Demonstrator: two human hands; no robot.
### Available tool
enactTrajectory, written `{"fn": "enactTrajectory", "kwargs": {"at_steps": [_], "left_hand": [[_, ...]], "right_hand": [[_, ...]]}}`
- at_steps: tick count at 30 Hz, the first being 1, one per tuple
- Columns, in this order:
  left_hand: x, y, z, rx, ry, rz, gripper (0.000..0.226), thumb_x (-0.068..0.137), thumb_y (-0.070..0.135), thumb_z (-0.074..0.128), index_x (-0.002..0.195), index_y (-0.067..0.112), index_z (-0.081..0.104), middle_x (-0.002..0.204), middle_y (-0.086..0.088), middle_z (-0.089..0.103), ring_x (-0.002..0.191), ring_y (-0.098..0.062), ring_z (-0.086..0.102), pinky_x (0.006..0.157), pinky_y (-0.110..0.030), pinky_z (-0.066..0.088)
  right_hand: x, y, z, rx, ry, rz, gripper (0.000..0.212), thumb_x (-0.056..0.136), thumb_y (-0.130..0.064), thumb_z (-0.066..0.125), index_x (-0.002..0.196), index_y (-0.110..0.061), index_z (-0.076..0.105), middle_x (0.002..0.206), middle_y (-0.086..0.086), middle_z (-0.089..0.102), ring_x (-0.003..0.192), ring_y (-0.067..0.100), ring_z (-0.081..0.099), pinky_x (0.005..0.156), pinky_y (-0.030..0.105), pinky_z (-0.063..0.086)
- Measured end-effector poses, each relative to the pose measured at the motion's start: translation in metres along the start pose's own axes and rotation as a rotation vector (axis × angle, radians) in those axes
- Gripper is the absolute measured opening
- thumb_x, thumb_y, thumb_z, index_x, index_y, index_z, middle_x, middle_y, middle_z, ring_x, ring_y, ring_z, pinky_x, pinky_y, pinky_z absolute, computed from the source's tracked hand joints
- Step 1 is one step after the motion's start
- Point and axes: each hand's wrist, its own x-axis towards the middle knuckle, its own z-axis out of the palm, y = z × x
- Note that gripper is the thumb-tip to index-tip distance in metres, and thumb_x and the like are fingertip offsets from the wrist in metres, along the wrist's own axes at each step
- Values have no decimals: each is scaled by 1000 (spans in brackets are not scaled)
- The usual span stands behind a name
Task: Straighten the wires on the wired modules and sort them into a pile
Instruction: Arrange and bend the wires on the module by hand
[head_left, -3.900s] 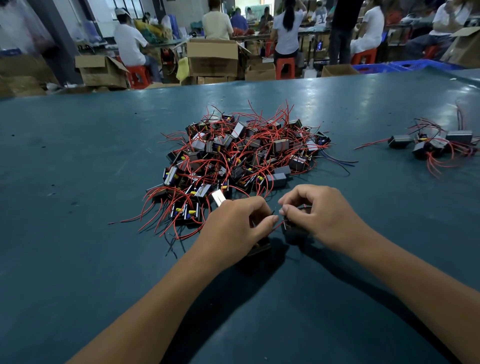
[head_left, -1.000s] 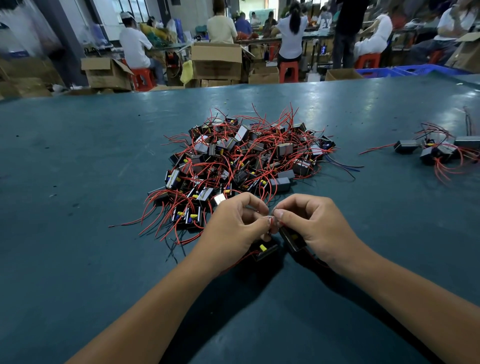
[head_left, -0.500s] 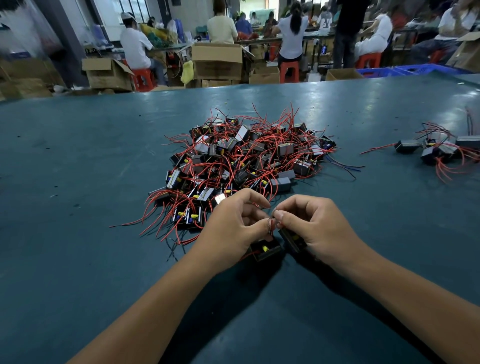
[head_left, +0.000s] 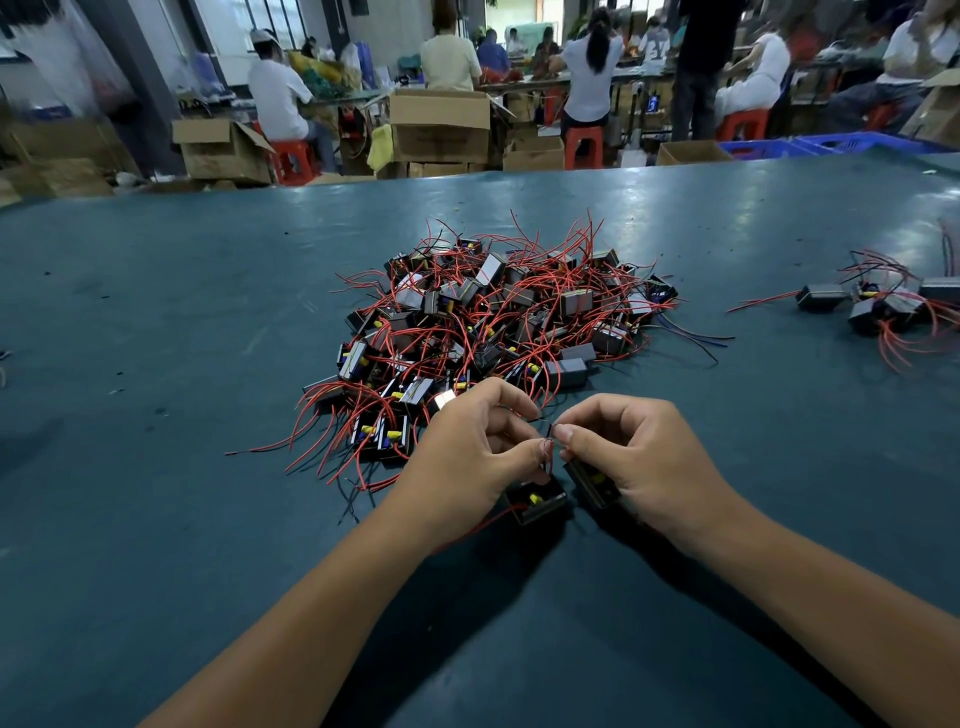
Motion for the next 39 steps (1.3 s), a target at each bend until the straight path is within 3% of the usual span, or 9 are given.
{"fn": "enactTrajectory", "kwargs": {"at_steps": [12, 16, 22, 25, 27, 32, 35, 39], "left_hand": [[-1, 0, 1, 25, 5, 0, 26, 86, 10, 76, 104, 12, 56, 81, -4, 74, 73, -24, 75, 71, -35, 62], [-1, 1, 2, 28, -4, -3, 27, 87, 7, 75, 105, 13, 55, 82, -4, 74, 73, -22, 75, 68, -28, 59], [-5, 8, 0, 140, -13, 20, 22, 86, 16, 71, 104, 22, 60, 89, -1, 73, 74, -20, 73, 74, -37, 61], [-8, 15, -3, 464, 28, 183, 18, 83, 35, 61, 100, 30, 63, 95, 15, 66, 79, -10, 65, 70, -19, 52], [-9, 22, -6, 576, 14, 244, 14, 87, 33, 62, 100, 29, 66, 93, 19, 62, 82, -4, 60, 67, -13, 45], [-11, 33, -17, 658, -119, 242, 21, 88, 18, 62, 107, 25, 70, 96, 18, 64, 88, -5, 58, 71, -8, 36], [-10, 35, -18, 562, -57, 227, 19, 89, 25, 58, 101, 23, 74, 91, 15, 67, 83, -5, 59, 68, -8, 37], [-10, 34, -15, 609, -3, 330, 5, 91, 24, 73, 88, 20, 71, 78, 16, 61, 73, -4, 55, 66, -9, 36]], "right_hand": [[-1, -1, 3, 26, 17, -1, 5, 85, -10, 75, 80, -12, 76, 67, 3, 72, 59, 7, 60, 56, 17, 47], [-1, -2, 4, 45, 18, 16, 8, 87, -8, 73, 79, -9, 73, 62, 1, 67, 54, 6, 54, 50, 17, 42], [-1, -5, 3, 2, -14, -34, 10, 88, -4, 70, 78, -7, 70, 61, 1, 62, 54, 9, 48, 51, 19, 38], [-1, -10, 0, -101, -45, -116, 10, 87, -4, 72, 79, -10, 71, 62, -1, 64, 57, 6, 54, 57, 17, 43], [-2, -13, -3, -162, -64, -162, 11, 86, -4, 72, 79, -11, 72, 68, 3, 69, 62, 6, 58, 62, 17, 47], [-2, -15, -7, -196, -75, -179, 12, 87, -6, 72, 78, -15, 72, 71, 2, 69, 64, 5, 60, 65, 17, 47], [-1, -15, -9, -217, -105, -196, 17, 87, -8, 72, 76, -21, 70, 67, -6, 68, 63, 1, 59, 64, 14, 46], [-2, -16, -9, -306, -135, -275, 8, 85, -18, 70, 79, -23, 71, 71, -13, 69, 68, 1, 63, 67, 10, 44]]}}
